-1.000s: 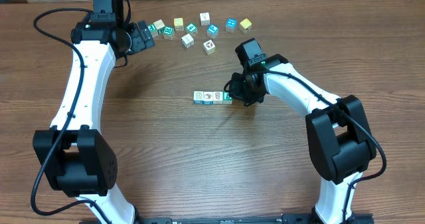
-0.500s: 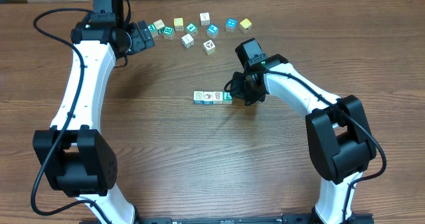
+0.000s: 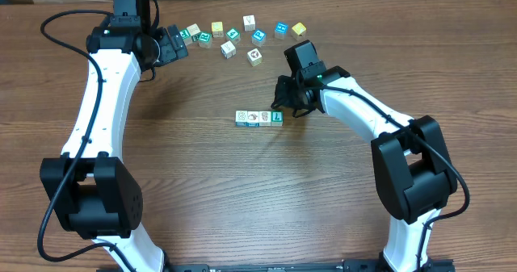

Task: Form a horizontal line

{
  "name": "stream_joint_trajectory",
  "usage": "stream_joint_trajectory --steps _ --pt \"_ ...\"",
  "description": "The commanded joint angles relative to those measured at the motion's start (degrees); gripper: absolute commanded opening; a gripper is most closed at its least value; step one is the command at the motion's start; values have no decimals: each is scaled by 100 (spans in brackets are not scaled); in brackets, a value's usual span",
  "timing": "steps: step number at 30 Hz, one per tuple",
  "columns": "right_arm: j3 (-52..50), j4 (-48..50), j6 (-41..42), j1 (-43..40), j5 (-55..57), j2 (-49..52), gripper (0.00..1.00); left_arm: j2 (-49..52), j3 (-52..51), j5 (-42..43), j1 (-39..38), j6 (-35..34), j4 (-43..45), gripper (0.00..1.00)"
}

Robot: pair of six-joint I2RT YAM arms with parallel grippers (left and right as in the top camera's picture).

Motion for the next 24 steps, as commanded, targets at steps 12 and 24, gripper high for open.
stream_joint_trajectory --steps 12,24 --pt "-31 52 -173 212 -7 129 4 -35 46 20 -28 46 11 100" --pt "-31 -190 -170 212 -37 129 4 -35 46 20 -28 46 11 100"
